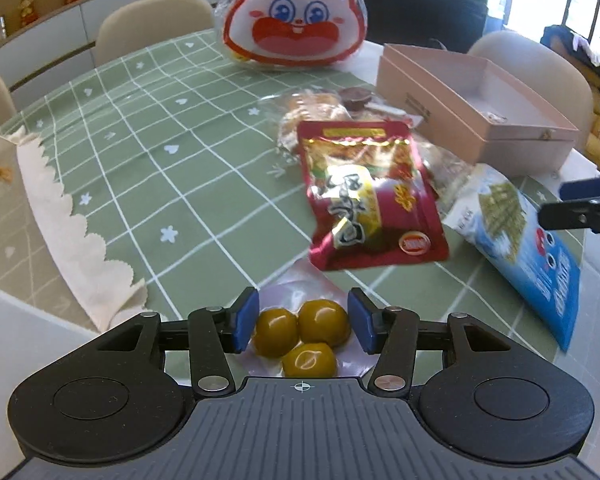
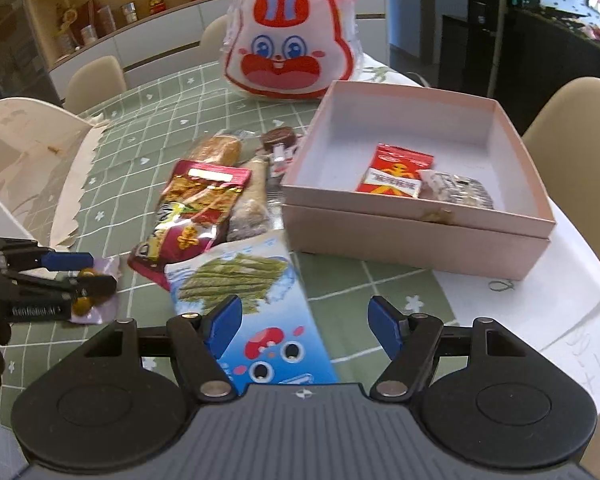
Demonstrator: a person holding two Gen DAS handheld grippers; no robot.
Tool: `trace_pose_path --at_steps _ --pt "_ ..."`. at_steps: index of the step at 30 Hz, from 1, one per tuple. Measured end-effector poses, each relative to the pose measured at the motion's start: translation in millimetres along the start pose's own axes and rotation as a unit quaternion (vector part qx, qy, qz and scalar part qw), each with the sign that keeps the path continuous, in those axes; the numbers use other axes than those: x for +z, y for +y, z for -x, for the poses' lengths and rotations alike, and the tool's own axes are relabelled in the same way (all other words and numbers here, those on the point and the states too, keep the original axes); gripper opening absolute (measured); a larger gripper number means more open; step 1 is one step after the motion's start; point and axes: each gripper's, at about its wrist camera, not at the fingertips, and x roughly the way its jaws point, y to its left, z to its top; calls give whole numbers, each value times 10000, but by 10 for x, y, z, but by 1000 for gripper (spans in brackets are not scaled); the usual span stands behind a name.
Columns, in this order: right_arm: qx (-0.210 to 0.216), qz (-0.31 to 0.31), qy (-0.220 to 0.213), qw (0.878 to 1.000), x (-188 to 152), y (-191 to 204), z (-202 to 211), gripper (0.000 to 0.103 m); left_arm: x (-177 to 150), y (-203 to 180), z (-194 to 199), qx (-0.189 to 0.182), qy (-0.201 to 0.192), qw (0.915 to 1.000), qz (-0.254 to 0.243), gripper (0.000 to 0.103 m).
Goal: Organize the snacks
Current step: 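Grasp the yellow candy tray with the left tool while the right tool grasps the jerky pouch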
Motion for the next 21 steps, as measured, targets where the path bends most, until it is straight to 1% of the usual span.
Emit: trace_pose_path --at_steps 3,6,9,10,12,14,16,17,18,19,21 --pt "145 130 -51 9998 51 131 3 71 -1 70 85 -135 59 9992 372 54" --pt "370 276 -211 9987 202 357 -18 71 -23 115 284 -62 -109 9976 687 54" --pt "451 416 -349 9975 339 678 -156 74 -78 129 380 -8 -33 9959 907 54" --pt "405 417 -360 9977 368 794 -235 75 -93 139 382 1 15 9953 970 54" --pt "99 275 -256 9992 418 996 -421 75 -148 172 409 -23 53 9939 1102 54" --pt "-222 -121 -55 9997 449 1139 -627 75 -201 225 462 -92 -3 9924 1228 54" --pt "-421 -606 161 9971 475 1185 -799 75 -252 290 531 -137 -67 9918 1272 54" --pt "-435 -878 277 9948 488 1192 -878 76 -276 313 559 -143 -88 9920 1254 54" --pt "-430 -1054 334 9929 488 1196 -938 81 -300 335 578 -152 -98 9920 1252 54" --pt "-459 -1143 332 9918 485 1214 -985 83 -327 357 592 -176 -98 9916 1277 53" --pt "-629 -1008 376 9922 496 1293 -1090 88 -373 399 601 -252 -88 9901 1379 53"
